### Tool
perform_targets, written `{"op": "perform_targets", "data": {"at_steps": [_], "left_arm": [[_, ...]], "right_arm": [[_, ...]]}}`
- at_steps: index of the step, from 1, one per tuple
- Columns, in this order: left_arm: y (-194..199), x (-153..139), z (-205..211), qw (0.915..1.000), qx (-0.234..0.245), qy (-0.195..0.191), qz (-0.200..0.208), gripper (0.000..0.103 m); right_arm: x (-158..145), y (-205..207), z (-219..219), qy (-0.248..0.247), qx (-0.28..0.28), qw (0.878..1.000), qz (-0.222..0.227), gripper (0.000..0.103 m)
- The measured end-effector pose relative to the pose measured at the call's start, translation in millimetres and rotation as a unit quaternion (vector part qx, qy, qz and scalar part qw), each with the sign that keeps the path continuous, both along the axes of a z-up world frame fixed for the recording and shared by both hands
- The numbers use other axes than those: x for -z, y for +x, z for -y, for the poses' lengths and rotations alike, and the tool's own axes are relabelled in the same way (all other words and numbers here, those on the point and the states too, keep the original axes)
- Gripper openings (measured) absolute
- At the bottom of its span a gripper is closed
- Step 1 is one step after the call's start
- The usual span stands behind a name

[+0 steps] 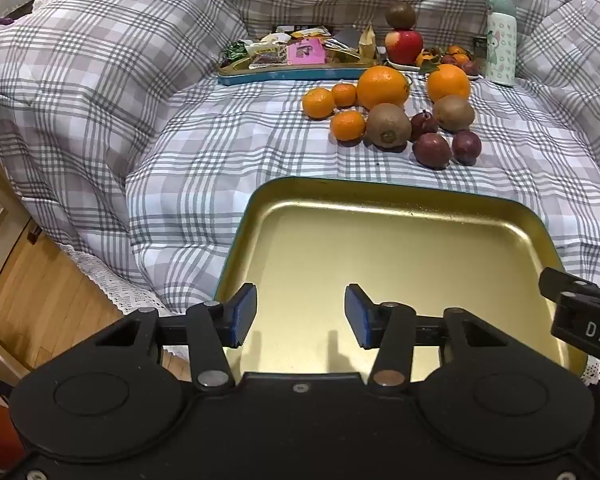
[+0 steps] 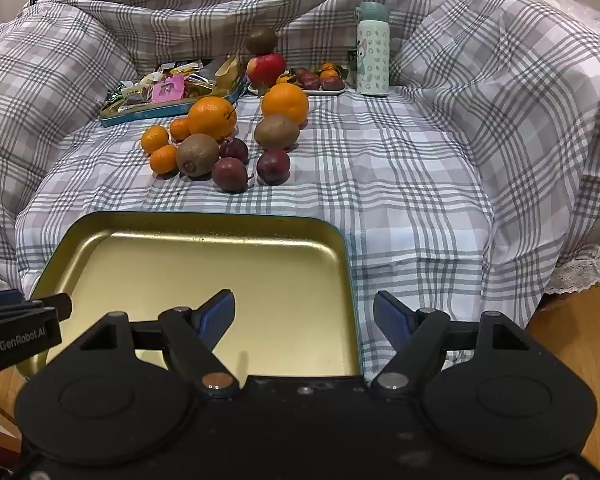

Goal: Organize fruits

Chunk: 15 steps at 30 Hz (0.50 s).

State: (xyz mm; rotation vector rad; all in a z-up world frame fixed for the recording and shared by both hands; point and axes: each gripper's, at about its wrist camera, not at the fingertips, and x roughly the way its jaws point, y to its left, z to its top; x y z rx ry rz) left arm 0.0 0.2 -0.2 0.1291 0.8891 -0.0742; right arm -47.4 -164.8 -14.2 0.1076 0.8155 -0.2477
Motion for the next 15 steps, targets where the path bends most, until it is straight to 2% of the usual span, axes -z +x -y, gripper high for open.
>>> {"op": "perform_targets", "data": {"at_steps": [6,10,15], "left_arm": [[-3.2,1.7,3.1,1.0000,0.004,0.005,0.006,0.055],[-5.9,2.0,-0.7,0.9999,0.003,0.005,0.009,0.055],[-5.1,3.5,3.1,0.9999,0.011,0.007,0.001,0.055]], "right_arm": [[-6.8,1.9,-0.4,0.001,-0.002,1.000,-0.002,0.079],[5.1,-0.9,0.1,0.006,-0.005,1.000,-0.005,0.079],[3.3,-1.9,-3.8,0.009,-0.003,1.000,-0.008,0.079]]}}
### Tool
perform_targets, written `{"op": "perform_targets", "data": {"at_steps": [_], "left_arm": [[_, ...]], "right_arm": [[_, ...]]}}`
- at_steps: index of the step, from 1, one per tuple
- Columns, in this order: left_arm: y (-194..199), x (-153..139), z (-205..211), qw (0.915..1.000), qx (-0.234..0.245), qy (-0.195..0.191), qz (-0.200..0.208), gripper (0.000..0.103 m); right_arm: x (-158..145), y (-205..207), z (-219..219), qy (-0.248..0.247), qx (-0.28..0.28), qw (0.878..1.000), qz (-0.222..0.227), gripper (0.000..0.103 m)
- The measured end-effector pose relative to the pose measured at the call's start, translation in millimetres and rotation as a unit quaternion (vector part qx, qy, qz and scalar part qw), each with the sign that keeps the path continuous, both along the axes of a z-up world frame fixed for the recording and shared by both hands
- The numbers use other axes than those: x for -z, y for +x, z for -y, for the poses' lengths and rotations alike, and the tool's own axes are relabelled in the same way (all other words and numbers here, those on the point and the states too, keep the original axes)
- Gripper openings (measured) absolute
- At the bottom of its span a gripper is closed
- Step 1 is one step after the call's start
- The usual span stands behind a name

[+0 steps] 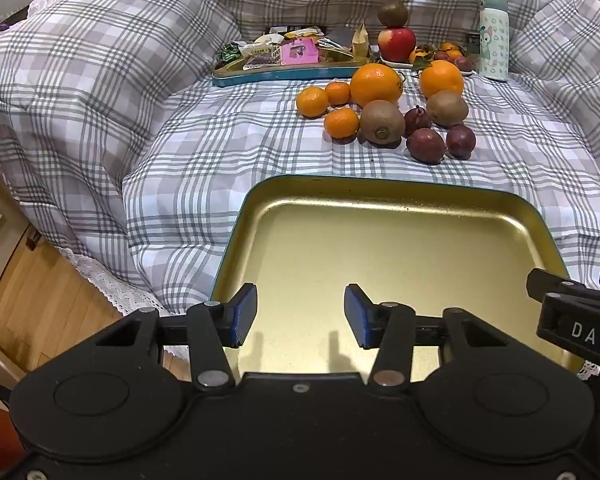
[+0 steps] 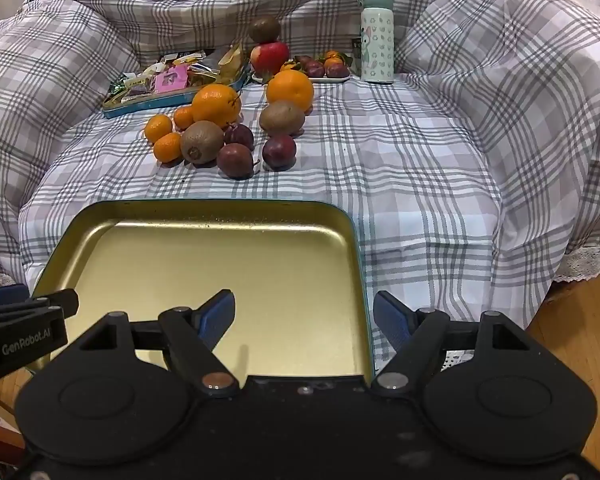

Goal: Organize fruits

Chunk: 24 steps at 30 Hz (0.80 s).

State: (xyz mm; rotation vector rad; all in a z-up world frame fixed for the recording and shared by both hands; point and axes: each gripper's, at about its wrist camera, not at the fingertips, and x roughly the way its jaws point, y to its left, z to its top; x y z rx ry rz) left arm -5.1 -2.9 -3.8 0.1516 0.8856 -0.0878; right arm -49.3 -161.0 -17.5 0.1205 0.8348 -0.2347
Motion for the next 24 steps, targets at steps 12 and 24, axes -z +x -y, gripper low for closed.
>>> {"op": "perform_targets", "data": {"at_steps": [12,24], "left_arm": [[-1.6,0.3,1.6,1.0000,0.002,0.002,0.000,0.055],[-3.2,2.5,2.0,1.0000,0.002,0.002,-0.002,0.055]], "right_arm": [[-1.6,0.4,1.1,0.004,-0.004,1.000,-0.002,0.079],[-3.0,0.0,0.1,0.005,-0.008,1.000,-0.002,0.079]]}}
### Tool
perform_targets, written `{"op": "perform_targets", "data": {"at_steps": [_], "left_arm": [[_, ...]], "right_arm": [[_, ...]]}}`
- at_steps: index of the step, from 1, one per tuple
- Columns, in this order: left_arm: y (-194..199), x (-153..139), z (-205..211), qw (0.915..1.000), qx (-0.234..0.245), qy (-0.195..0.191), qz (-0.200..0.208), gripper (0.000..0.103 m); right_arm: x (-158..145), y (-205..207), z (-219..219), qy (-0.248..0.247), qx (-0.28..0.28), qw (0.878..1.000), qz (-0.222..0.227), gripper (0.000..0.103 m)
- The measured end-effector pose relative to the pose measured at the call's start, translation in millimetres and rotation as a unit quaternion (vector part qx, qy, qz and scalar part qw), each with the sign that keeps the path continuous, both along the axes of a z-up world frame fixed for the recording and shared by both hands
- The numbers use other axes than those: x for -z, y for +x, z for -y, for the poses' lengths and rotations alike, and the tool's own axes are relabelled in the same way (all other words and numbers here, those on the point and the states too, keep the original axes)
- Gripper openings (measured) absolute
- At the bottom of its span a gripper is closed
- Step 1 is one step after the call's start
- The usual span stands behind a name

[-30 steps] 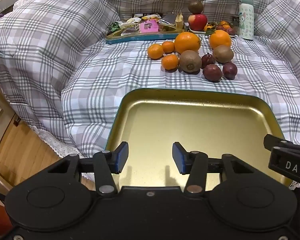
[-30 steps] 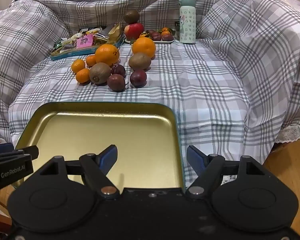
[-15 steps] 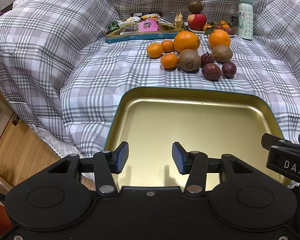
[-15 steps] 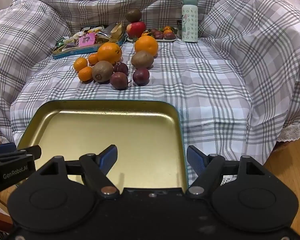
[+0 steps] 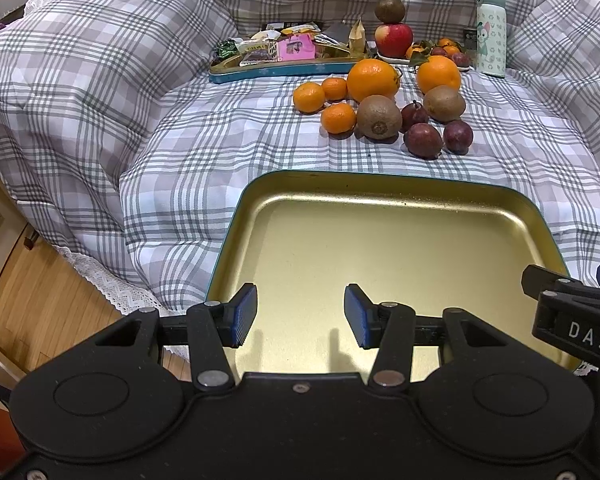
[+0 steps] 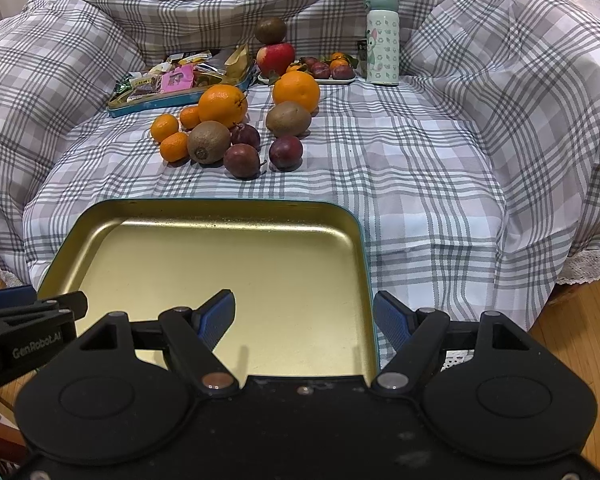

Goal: Organize fruits

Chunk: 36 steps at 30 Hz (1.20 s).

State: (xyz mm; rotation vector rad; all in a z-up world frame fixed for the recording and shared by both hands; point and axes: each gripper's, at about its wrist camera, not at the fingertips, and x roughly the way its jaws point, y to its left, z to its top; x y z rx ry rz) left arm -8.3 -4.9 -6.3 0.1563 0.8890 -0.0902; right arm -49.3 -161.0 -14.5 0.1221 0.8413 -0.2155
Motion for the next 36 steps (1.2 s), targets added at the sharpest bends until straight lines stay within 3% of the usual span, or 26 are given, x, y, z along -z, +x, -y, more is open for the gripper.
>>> {"op": "perform_targets", "data": {"at_steps": [36], "left_arm": [[3.0,1.6,-3.1,0.9999,-0.003,-0.001,-0.010,0.055]], "right_arm": [[0.7,1.3,-1.3,-0.003,-0.004,1.000,0.000,0.077]]}}
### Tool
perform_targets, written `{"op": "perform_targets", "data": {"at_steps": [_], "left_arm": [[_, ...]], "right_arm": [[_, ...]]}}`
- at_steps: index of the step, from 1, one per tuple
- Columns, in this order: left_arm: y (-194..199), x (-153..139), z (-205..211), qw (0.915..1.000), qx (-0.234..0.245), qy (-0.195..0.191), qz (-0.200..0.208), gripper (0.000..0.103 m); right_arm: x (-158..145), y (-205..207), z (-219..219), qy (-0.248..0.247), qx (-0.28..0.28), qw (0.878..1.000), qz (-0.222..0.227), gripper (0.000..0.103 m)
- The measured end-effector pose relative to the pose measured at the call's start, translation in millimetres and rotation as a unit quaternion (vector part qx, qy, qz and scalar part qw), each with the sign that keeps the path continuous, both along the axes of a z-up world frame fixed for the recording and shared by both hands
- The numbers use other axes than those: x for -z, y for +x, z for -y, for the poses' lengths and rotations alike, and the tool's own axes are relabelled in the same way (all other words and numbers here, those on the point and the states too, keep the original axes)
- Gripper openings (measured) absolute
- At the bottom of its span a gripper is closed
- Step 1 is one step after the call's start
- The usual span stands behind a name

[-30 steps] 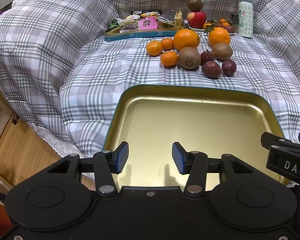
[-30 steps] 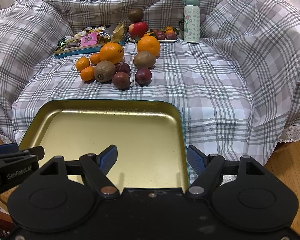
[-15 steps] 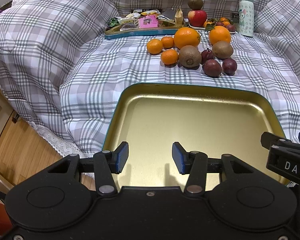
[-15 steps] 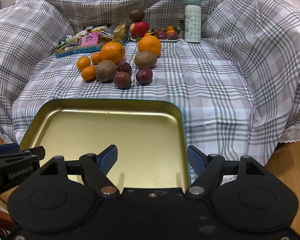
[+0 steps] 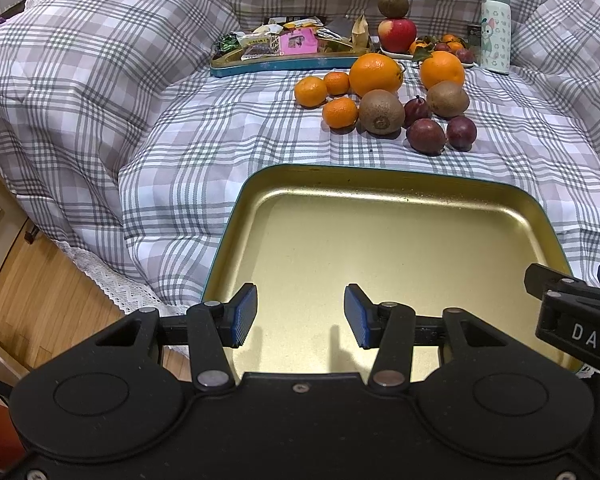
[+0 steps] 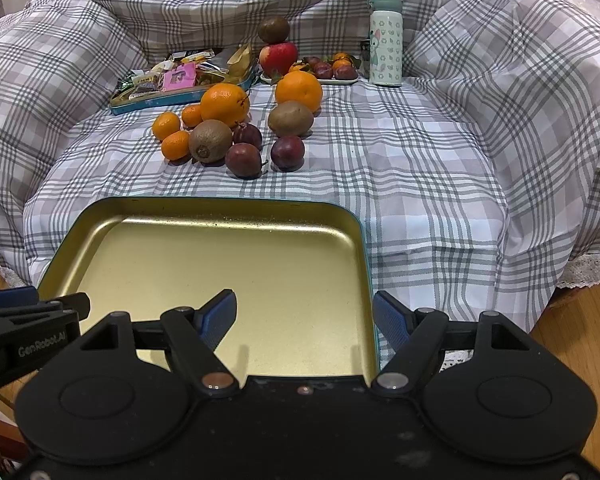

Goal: Organize fruits

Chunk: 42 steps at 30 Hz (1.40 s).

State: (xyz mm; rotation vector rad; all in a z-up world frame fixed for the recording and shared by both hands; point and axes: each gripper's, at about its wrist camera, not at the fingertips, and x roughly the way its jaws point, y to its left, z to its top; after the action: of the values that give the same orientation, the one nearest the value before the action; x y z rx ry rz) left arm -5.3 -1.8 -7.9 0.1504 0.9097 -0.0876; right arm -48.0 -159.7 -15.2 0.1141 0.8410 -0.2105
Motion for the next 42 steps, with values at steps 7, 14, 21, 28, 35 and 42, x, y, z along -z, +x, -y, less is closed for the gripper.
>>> {"op": "perform_targets", "data": {"at_steps": [7,14,21,28,35,42], "left_arm": [[5.0,2.3,3.3,0.9999,-0.002,0.005,-0.010,0.055],[6.6,2.9,4.1,0.9998,-0.007,0.010,-0.013,0.055],[12.8,2.2,1.2,0.9998,-0.016,0.002,-0.012,0.055],[25.9,-5.0,-3.5,0.9996,-0.017,-0.022,0.003,0.055],[38.9,-14.4,-0.1,0.9992,0.003,-0.029,0.025,0.051],[56.0,-14.8,3.6,0.9990,0.005,-0.022,0.039,0.051]], "right_arm": [[3.0,6.1,0.8,-0.009,-0.005,1.000,-0.011,0.076],[8.6,13.5,-1.8,-0.027,-0.017,0.999,-0.031,0.074],[8.3,19.2,2.8,-0.026,-0.018,0.999,-0.022,0.074],[1.9,30.7,13.3,-0.020,-0.009,1.000,0.007,0.074],[0.3,48.6,21.2,0.000,-0.014,1.000,0.002,0.072],[2.9,63.2,23.6,-0.012,-0.012,1.000,0.008,0.072]]}}
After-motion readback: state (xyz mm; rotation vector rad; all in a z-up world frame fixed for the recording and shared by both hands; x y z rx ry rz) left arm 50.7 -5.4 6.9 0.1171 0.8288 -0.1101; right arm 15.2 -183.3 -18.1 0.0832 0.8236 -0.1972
